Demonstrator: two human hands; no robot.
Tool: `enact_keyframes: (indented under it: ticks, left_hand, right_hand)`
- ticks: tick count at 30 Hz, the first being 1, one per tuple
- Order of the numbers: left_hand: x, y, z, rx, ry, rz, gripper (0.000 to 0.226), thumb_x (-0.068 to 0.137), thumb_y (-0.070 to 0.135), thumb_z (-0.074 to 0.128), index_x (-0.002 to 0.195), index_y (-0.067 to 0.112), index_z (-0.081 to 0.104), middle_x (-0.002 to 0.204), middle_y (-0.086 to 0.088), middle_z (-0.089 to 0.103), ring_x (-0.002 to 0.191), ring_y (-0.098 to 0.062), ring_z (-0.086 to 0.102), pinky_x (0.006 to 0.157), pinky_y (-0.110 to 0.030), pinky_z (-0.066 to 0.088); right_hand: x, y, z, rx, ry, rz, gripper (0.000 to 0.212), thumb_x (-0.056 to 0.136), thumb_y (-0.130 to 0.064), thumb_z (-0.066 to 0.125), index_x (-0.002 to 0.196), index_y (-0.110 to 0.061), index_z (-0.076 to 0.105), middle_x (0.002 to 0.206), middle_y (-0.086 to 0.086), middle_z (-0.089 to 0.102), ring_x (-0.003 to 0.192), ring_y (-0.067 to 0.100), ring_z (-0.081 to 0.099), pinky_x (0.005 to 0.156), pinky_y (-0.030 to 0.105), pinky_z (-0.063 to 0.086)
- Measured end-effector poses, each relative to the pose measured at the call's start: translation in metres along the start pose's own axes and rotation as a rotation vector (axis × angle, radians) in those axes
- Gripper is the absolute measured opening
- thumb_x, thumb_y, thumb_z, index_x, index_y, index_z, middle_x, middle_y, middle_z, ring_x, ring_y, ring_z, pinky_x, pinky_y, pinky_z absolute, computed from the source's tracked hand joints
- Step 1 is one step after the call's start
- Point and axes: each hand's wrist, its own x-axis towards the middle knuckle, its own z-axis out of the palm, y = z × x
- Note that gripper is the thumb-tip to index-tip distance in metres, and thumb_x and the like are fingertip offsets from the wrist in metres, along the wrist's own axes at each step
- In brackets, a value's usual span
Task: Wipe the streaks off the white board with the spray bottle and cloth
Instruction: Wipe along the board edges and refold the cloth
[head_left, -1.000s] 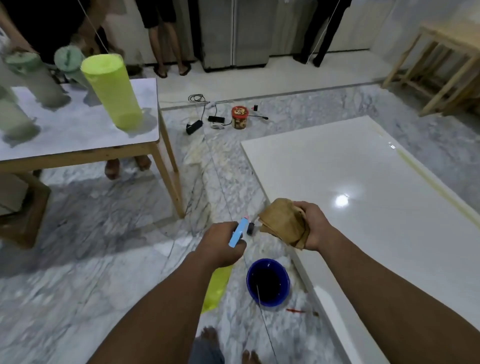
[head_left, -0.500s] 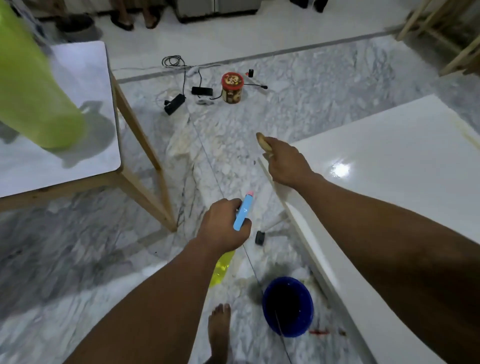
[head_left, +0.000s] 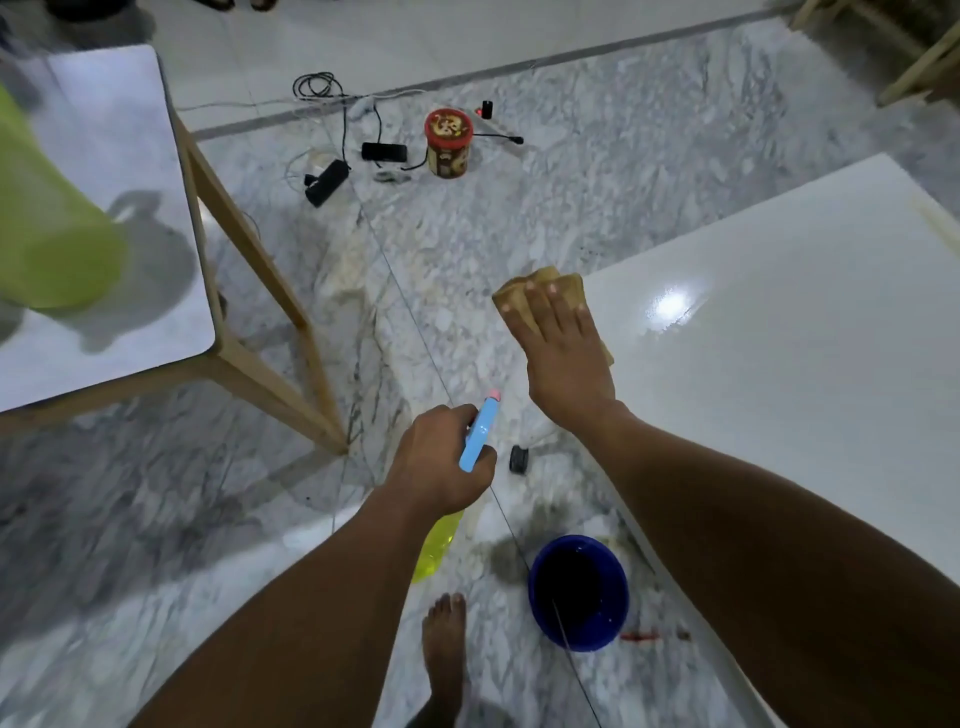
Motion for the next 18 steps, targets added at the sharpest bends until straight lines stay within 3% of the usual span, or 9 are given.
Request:
enact_keyframes:
  ticks: [5, 11, 15, 18]
  left_hand:
    - [-0.020, 0.011, 0.015, -0.006, -0.027, 0.025, 0.015, 0.083, 0.020, 0.064, 0.077, 0.011, 0.054, 0.064, 0.002, 0.045, 0.054, -0.016, 0.042, 0.051, -0.027, 0.029]
    - [-0.066, 0.041, 0.041, 0.007, -0.053, 0.048, 0.019, 0.082, 0.027, 0.062, 0.087, 0.009, 0.065, 0.070, -0.001, 0.053, 0.064, -0.026, 0.054, 0.052, -0.028, 0.034]
    - [-0.103, 0.064, 0.065, 0.008, -0.039, 0.048, 0.012, 0.085, 0.019, 0.064, 0.089, 0.008, 0.066, 0.072, -0.004, 0.055, 0.066, -0.030, 0.055, 0.056, -0.031, 0.036]
    - [-0.139, 0.080, 0.090, 0.003, -0.020, 0.036, 0.021, 0.081, 0.026, 0.059, 0.089, 0.008, 0.066, 0.074, -0.006, 0.059, 0.068, -0.032, 0.058, 0.059, -0.032, 0.039]
  right_hand:
    - [-0.054, 0.008, 0.009, -0.080, 0.019, -0.058, 0.078, 0.084, 0.000, 0.052, 0.157, -0.014, 0.028, 0.167, 0.013, 0.017, 0.154, 0.036, 0.012, 0.122, 0.056, 0.018]
    - [-0.142, 0.018, 0.004, -0.075, 0.020, -0.075, 0.076, 0.084, -0.001, 0.050, 0.156, -0.011, 0.030, 0.166, 0.014, 0.018, 0.154, 0.036, 0.013, 0.121, 0.057, 0.020]
    - [-0.201, 0.027, 0.005, -0.061, 0.009, -0.089, 0.071, 0.089, -0.003, 0.047, 0.157, -0.011, 0.028, 0.167, 0.014, 0.016, 0.154, 0.036, 0.011, 0.121, 0.057, 0.020]
    - [-0.241, 0.030, 0.005, -0.063, 0.013, -0.079, 0.071, 0.090, -0.005, 0.050, 0.157, -0.011, 0.028, 0.167, 0.015, 0.016, 0.154, 0.036, 0.011, 0.122, 0.057, 0.020]
